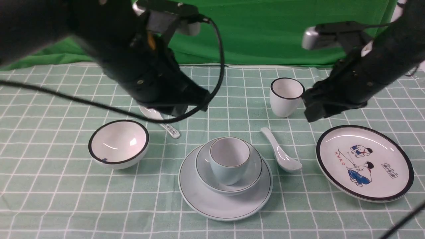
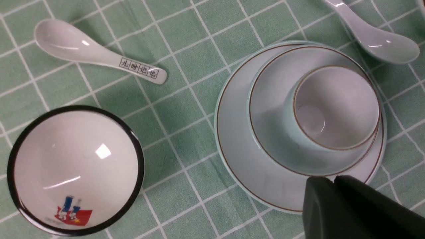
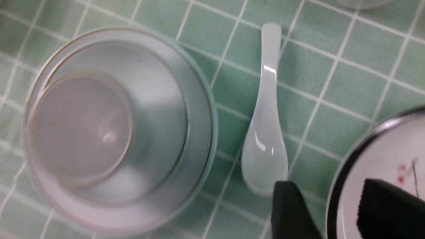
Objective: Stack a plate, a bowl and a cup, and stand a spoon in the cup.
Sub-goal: Use the right arm to grab a blue soup spoon, then use the right arm to put the blue soup spoon into the blue teacup in the middle
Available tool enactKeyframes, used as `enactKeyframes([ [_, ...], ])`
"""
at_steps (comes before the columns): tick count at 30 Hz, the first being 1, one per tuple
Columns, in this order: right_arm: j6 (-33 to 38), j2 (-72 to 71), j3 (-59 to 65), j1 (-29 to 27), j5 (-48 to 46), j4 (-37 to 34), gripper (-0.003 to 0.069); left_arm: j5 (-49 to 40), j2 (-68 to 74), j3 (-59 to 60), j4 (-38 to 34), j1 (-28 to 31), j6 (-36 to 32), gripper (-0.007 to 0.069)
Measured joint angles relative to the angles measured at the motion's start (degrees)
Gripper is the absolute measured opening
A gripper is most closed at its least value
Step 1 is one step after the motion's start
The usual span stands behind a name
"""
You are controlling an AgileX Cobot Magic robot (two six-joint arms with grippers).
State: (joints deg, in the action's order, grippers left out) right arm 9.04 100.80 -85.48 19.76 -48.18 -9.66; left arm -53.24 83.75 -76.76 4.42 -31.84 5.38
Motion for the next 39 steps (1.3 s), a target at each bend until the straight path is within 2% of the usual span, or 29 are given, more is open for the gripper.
enactKeyframes([
  [5,-0.82,10.83,-7.98,0.52,0.28,0.63,0.0419,8.28,-9.05,13.32,-0.13,0.13,1.52,0.0011],
  [10,-0.88,19.16,-14.24,2.16,0.70,0.65,0.0423,9.73,-14.60,21.41,-0.02,0.24,3.95,0.0011],
  [20,-2.16,28.77,-17.97,4.33,0.70,1.48,0.0419,7.18,-16.10,23.94,0.15,0.34,4.20,0.0011],
  [22,-2.38,29.03,-18.23,4.48,1.04,1.56,0.0384,7.18,-16.11,23.94,0.15,0.34,4.20,0.0011],
  [24,-2.44,29.03,-18.29,4.48,1.10,1.87,0.0298,7.18,-16.13,24.00,0.15,0.34,4.33,0.0011],
  [25,-2.35,29.03,-18.29,4.48,1.10,1.87,0.0232,7.18,-16.13,24.00,0.15,0.34,4.41,0.0011],
  [27,-2.07,29.05,-18.29,4.48,1.03,1.77,0.0155,7.18,-16.13,24.00,0.15,0.34,4.60,0.0011],
  [35,-1.96,18.05,-17.55,4.96,0.47,1.72,0.0167,7.12,-16.13,24.00,0.15,0.34,4.92,0.0011],
  [38,-1.91,10.03,-13.69,6.74,5.83,1.75,0.0167,7.63,-16.13,24.00,0.15,0.34,4.92,0.0011],
  [39,-1.91,6.06,-11.25,7.95,10.15,1.75,0.0167,7.87,-16.13,24.00,0.15,0.34,4.92,0.0011],
])
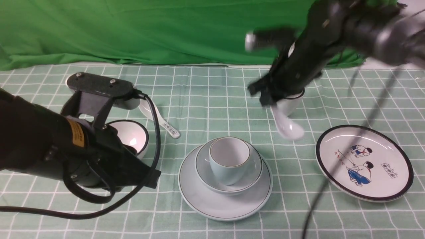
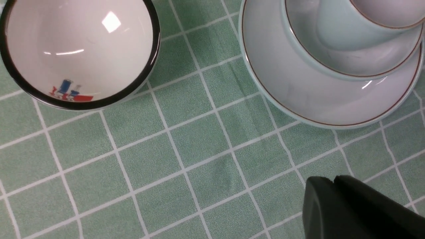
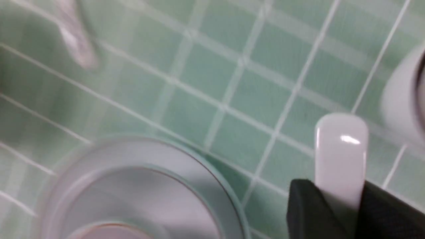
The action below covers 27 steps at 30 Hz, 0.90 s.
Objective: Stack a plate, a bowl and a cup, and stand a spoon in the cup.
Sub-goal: Use the right arm to put the blue soup spoon into the blue teacup in the middle
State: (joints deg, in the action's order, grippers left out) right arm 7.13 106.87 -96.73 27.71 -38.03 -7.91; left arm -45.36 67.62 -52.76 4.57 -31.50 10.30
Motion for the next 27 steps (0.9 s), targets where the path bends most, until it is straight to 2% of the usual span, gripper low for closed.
enactKeyframes([
  [2,-0.09,-5.42,6.26,2.00,7.74,-0.05,0.0167,0.58,0.00,0.00,0.00,0.00,0.00,0.0011],
  [6,-1.41,-15.41,23.43,7.80,33.39,-0.28,0.0167,1.51,0.00,0.00,0.00,0.00,0.06,0.0011],
  [8,-1.69,-17.24,31.83,10.61,47.82,-0.28,0.0167,1.71,0.00,0.00,0.00,0.00,0.14,0.0011],
  [9,-1.69,-17.32,33.28,10.87,50.54,-0.28,0.0167,1.78,0.00,0.00,0.06,0.00,0.14,0.0011],
  [10,-1.54,-17.02,38.28,12.83,60.22,-0.28,0.0167,1.97,0.00,0.00,0.23,0.00,0.14,0.0011],
  [12,-1.54,-16.62,41.20,13.72,66.15,-0.28,0.0167,2.06,0.00,0.00,0.35,0.00,0.14,0.0011],
  [13,-1.54,-15.73,43.85,14.94,72.83,-0.28,0.0167,2.11,0.00,0.00,0.54,0.00,0.14,0.0011],
  [19,0.72,-12.44,45.70,16.64,80.83,-0.28,0.0167,2.37,0.00,0.00,0.95,0.00,0.14,0.0011],
  [27,2.36,-7.05,45.70,16.70,82.20,-0.92,0.0167,2.50,0.00,0.00,1.60,0.00,0.14,0.0011],
])
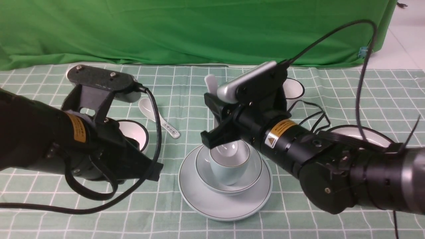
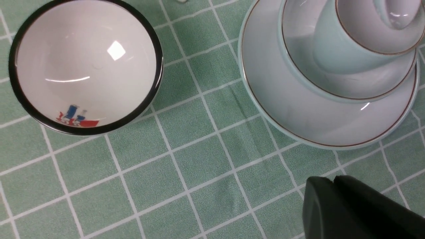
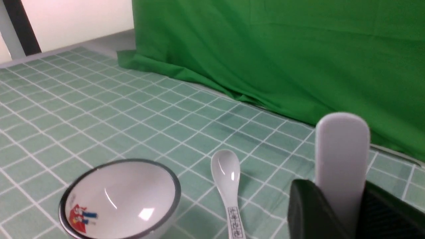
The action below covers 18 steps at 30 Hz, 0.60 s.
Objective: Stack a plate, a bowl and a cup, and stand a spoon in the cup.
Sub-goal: Use the right arm to put the blue soup spoon into the blue teacup in the middle
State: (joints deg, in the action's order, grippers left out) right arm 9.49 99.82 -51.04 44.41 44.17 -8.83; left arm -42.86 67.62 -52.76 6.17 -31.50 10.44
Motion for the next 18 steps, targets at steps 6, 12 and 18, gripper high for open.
enactKeyframes([
  [6,0.54,2.76,0.28,0.00,0.00,-0.02,0.0167,-0.25,0.00,0.00,-0.08,0.00,0.00,0.0011],
  [12,0.54,4.06,0.39,0.00,-1.21,-0.56,0.0209,-0.29,0.00,0.00,-0.08,0.00,0.00,0.0011],
  [18,0.54,4.29,0.39,0.00,-2.95,-0.67,0.0268,-0.29,0.00,0.00,-0.09,0.00,0.00,0.0011],
])
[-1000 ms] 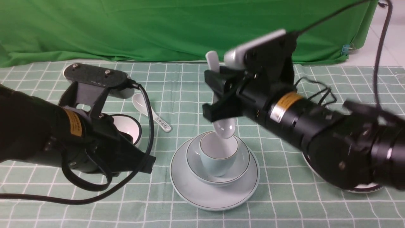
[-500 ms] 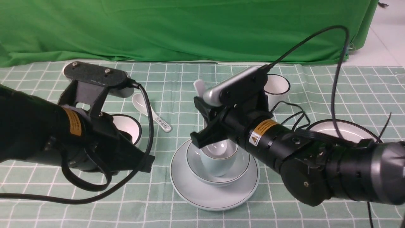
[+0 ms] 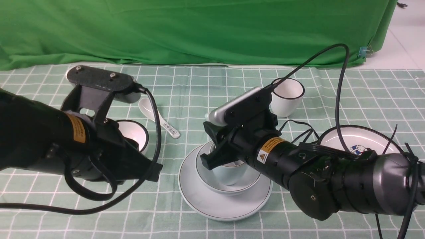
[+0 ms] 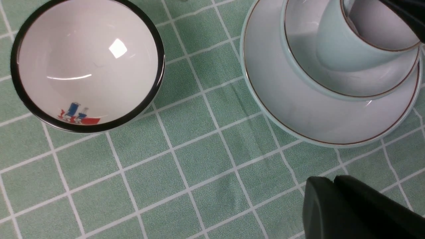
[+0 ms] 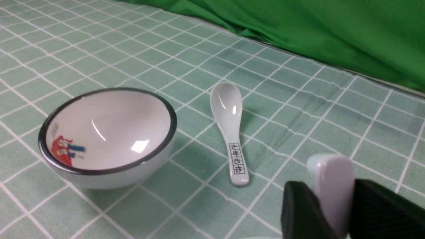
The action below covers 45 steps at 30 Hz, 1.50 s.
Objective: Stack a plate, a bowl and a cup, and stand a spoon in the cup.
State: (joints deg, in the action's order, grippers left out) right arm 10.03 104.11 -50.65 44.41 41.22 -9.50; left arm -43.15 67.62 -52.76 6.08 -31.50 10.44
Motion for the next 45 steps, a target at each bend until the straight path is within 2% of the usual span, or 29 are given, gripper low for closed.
enactKeyframes([
  [3,0.00,-0.38,0.00,0.00,-1.82,-0.37,0.0273,0.00,0.00,0.00,0.00,0.00,0.00,0.0011],
  [6,0.14,-3.48,0.00,0.00,-9.27,-1.39,0.0273,-0.14,0.00,0.00,0.00,0.00,0.07,0.0011],
  [9,0.20,-11.06,-0.06,-0.64,-21.02,-3.19,0.0273,-0.13,0.00,0.00,-0.05,0.00,0.14,0.0011],
  [10,0.46,-15.61,-0.73,-1.64,-28.53,-3.26,0.0266,-0.13,0.00,0.00,-0.05,0.00,0.14,0.0011],
  [14,1.91,-29.32,-4.29,-9.75,-51.20,-2.02,0.0155,-0.07,0.00,0.00,-0.05,0.00,0.20,0.0011],
  [16,1.91,-36.28,-4.63,-14.74,-57.24,-0.82,0.0085,0.09,0.00,0.00,-0.05,0.00,0.33,0.0011],
  [19,1.91,-45.58,-3.48,-21.62,-61.35,0.50,0.0036,0.16,-0.12,0.00,-0.05,0.00,0.63,0.0011],
  [21,1.64,-54.69,-0.15,-26.70,-61.41,1.11,0.0027,0.36,-0.68,0.00,-0.05,0.00,0.86,0.0011],
  [24,0.49,-69.50,7.47,-32.02,-56.76,1.30,0.0023,3.31,-3.01,1.28,-0.05,0.00,1.56,0.0011],
  [26,-0.30,-77.12,12.38,-33.57,-53.79,1.30,0.0023,6.34,-5.85,3.55,-0.19,0.00,1.87,0.0011],
  [31,-1.87,-93.79,28.11,-34.93,-37.93,1.30,0.0023,14.16,-17.00,13.15,-0.19,0.00,2.34,0.0011],
  [33,-1.87,-96.90,32.17,-35.01,-32.40,1.30,0.0027,16.16,-22.76,17.33,-0.19,0.00,2.34,0.0011],
  [36,-1.87,-98.56,34.46,-35.01,-29.13,1.30,0.0042,18.10,-30.07,21.63,-0.19,0.00,2.84,0.0011],
  [40,-1.99,-98.90,34.95,-35.06,-27.65,1.30,0.0076,20.78,-41.74,24.72,-0.19,0.00,4.12,0.0011],
  [45,-2.04,-98.90,34.95,-35.06,-27.97,1.30,0.0087,21.81,-48.22,25.09,-0.19,0.00,4.49,0.0011],
])
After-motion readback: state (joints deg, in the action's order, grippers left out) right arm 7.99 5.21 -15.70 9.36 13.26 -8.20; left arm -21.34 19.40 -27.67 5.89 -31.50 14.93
